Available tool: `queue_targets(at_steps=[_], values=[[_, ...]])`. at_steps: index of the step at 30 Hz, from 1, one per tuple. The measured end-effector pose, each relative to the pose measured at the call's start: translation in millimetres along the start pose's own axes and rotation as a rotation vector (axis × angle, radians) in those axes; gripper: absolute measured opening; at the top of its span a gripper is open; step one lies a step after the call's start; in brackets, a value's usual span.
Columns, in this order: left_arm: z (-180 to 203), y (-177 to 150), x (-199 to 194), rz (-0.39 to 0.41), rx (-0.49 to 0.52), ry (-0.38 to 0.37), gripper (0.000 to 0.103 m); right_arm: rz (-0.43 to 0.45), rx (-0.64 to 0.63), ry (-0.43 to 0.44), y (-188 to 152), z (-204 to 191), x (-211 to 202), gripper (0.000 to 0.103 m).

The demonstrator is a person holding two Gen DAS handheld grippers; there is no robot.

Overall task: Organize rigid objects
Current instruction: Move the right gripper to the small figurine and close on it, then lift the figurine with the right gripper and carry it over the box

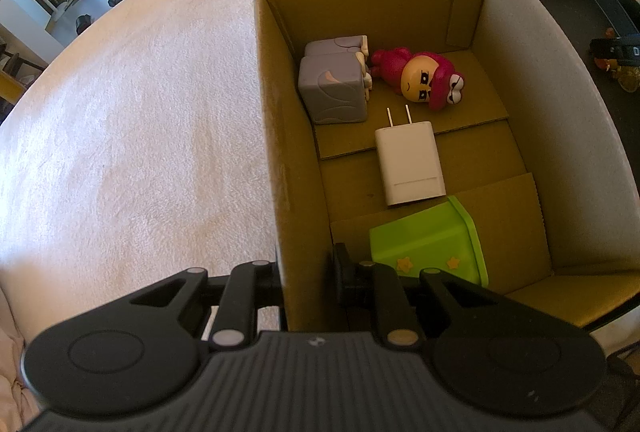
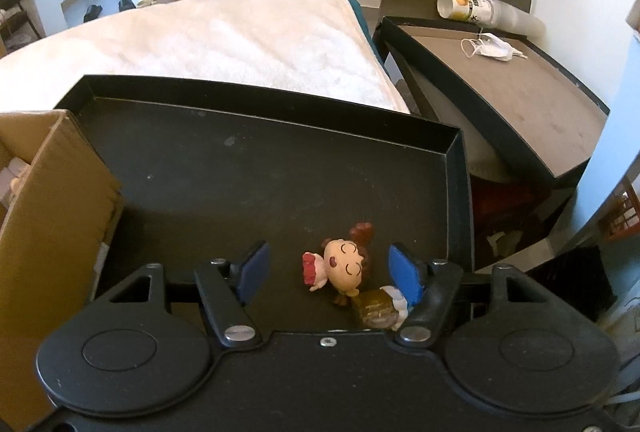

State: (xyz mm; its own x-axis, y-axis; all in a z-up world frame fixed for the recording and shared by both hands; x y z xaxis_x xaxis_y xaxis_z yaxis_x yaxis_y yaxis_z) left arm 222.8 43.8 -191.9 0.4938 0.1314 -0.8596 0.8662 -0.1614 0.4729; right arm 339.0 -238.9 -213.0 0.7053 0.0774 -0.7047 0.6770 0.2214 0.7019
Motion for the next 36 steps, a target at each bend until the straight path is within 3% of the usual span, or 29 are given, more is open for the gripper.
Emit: queue_targets(at_steps=[5, 8, 11, 13, 36], values=[[0, 0, 0, -0.001, -0.003, -0.001, 0.016, -0.010, -0.020, -0.005, 1, -2, 9, 0.065], [-1, 0, 0, 0.000, -0.005, -0.001, 0.016, -0.013, -0.025, -0.018, 3, -3, 14, 0.059], [-1, 1, 0, -0.001, -0.004, -0.001, 0.016, -0.031, -0.011, -0.003, 4, -3, 15, 0.032], [-1, 1, 0, 0.000, -0.005, -0.001, 0.016, -0.033, -0.004, 0.011, 4, -4, 13, 0.027], [0, 1, -1, 0.004, -0.002, 0.000, 0.016, 0.098, 0.043, 0.165, 20, -15, -59, 0.026]])
Point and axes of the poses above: each gripper's, at about its wrist camera, not at the fingertips, and x roughly the way its jaws point, z to its right, y to its top, the point moved 1 cm from there along x, roughly the way its jaws point, and after that the axes turned 11 degrees about z, right-handed, at the moved point
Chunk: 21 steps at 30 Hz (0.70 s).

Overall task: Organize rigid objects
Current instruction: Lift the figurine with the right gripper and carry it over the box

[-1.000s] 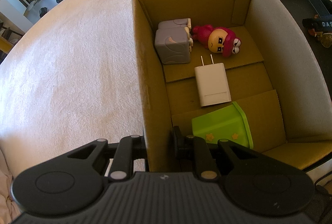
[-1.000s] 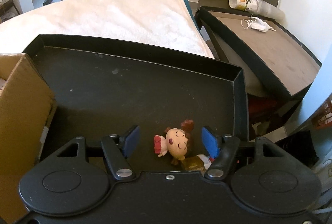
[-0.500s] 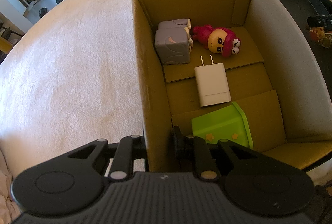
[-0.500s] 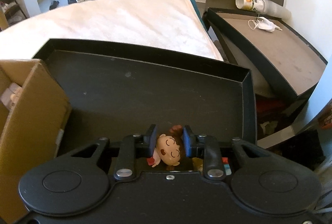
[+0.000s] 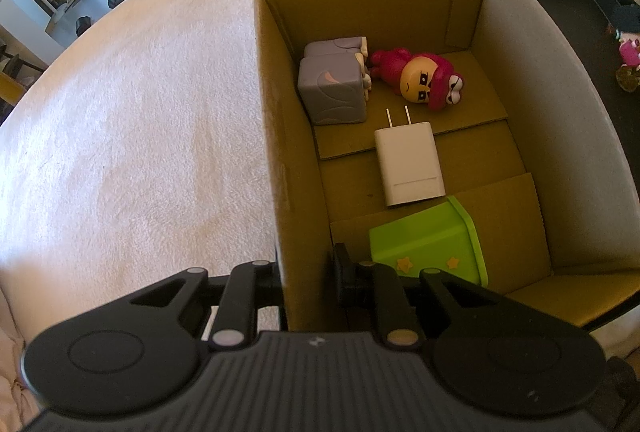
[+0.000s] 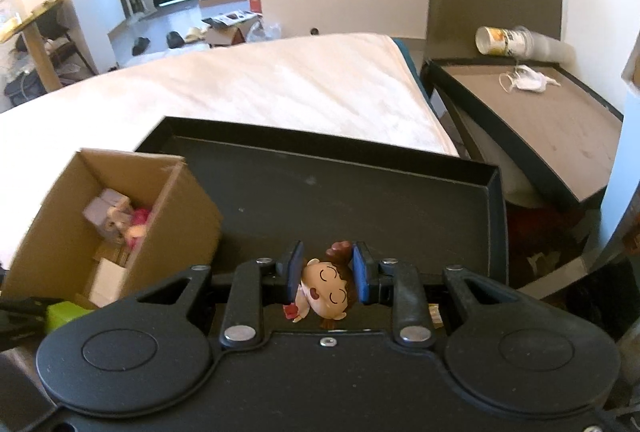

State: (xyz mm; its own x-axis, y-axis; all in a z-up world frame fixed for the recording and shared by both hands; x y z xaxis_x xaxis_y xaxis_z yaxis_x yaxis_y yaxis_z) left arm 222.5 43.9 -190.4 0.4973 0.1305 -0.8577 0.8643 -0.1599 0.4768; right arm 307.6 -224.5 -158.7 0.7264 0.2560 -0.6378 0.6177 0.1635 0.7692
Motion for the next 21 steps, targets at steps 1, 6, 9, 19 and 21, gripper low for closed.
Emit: queue_targets(at_steps=[1, 6, 9, 19, 21], values=[[0, 0, 0, 0.001, -0.001, -0.001, 0.016, 0.005, 0.000, 0.008, 2, -2, -2, 0.026], [-2, -1, -1, 0.005, -0.007, -0.008, 0.016, 0.030, -0.013, 0.036, 10, -15, -15, 0.026], [-3, -1, -1, 0.008, -0.012, -0.015, 0.016, 0.041, -0.026, 0.051, 13, -24, -20, 0.026], [-6, -2, -1, 0.013, -0.019, -0.025, 0.016, 0.068, -0.062, 0.117, 28, -61, -28, 0.026], [-5, -2, -1, 0.014, -0.017, -0.024, 0.016, 0.071, -0.070, 0.130, 30, -69, -27, 0.026]])
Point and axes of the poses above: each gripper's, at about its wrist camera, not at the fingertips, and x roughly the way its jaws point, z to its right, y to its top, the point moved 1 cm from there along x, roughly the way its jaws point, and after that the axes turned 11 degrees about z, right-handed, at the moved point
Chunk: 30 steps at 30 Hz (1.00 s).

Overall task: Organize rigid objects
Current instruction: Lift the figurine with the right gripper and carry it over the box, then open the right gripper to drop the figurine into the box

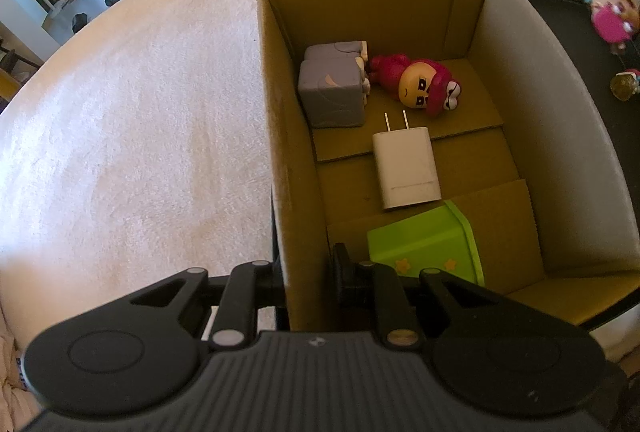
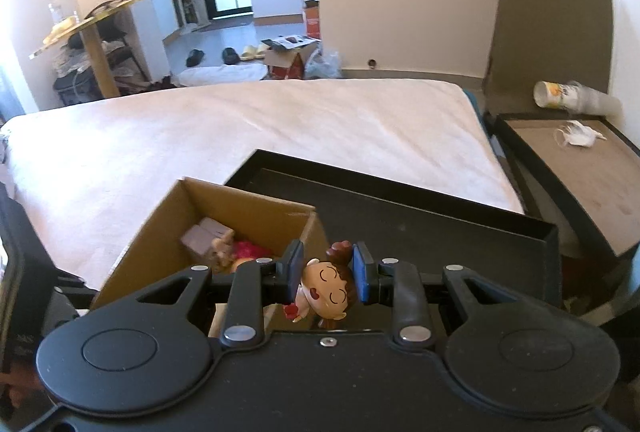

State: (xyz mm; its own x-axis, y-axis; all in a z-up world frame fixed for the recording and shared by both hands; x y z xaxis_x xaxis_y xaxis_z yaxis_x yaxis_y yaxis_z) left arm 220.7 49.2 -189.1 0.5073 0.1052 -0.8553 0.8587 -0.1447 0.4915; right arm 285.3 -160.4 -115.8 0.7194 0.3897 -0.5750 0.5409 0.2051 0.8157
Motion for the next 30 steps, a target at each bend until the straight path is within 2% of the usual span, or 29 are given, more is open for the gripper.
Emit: queue_targets(at_steps=[8, 16, 25, 30], values=[[-1, 0, 0, 0.002, -0.008, -0.008, 0.016, -0.010, -0.069, 0.043, 6, -28, 18, 0.027], [1, -1, -1, 0.004, -0.001, -0.006, 0.016, -0.028, -0.165, 0.038, 10, -47, 41, 0.027], [1, 0, -1, 0.003, 0.004, -0.002, 0.016, -0.008, -0.259, -0.015, 10, -49, 45, 0.029], [2, -1, 0, 0.003, 0.008, -0.001, 0.016, 0.009, -0.237, -0.013, 12, -40, 34, 0.032]])
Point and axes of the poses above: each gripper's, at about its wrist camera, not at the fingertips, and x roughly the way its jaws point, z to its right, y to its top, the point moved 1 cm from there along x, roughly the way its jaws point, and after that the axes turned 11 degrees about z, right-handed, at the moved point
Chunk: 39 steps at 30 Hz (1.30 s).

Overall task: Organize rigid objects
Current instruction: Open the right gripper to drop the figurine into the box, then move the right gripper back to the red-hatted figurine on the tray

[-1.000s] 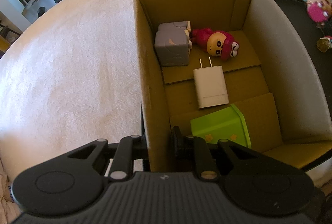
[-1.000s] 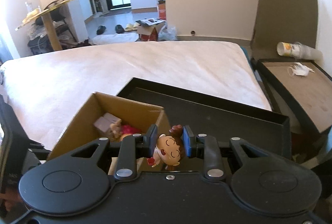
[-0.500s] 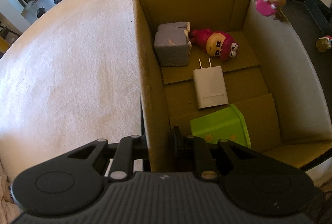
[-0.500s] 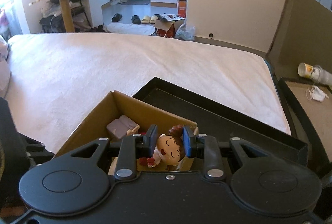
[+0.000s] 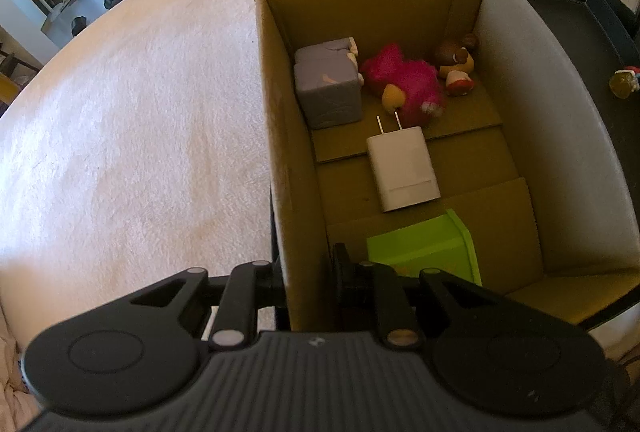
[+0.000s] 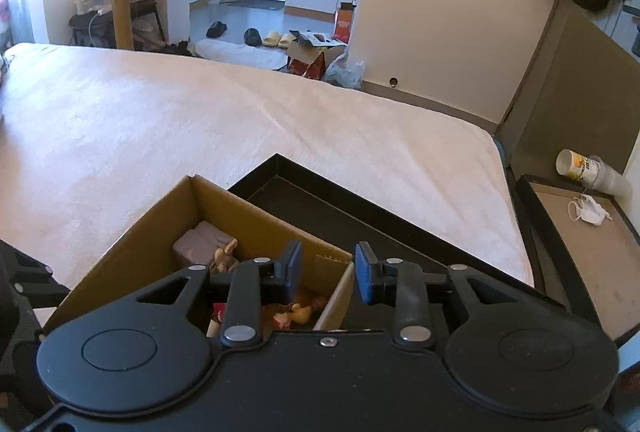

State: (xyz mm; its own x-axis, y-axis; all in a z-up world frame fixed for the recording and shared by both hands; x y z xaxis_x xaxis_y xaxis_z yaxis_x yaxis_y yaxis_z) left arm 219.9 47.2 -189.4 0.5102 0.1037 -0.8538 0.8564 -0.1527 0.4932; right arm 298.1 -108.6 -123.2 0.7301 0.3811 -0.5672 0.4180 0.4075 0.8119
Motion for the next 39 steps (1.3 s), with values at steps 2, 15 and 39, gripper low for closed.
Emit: queue_targets(at_steps=[2, 15, 39], values=[[0, 0, 0, -0.001, 0.001, 0.001, 0.016, 0.003, 0.008, 0.000, -3, 4, -6, 0.035], [5, 1, 1, -0.006, 0.019, 0.019, 0.016, -0.026, 0.095, -0.061, -35, 52, -32, 0.045], [17, 1, -1, -0.010, 0.048, 0.046, 0.017, -0.054, 0.261, -0.203, -91, 92, -34, 0.067]])
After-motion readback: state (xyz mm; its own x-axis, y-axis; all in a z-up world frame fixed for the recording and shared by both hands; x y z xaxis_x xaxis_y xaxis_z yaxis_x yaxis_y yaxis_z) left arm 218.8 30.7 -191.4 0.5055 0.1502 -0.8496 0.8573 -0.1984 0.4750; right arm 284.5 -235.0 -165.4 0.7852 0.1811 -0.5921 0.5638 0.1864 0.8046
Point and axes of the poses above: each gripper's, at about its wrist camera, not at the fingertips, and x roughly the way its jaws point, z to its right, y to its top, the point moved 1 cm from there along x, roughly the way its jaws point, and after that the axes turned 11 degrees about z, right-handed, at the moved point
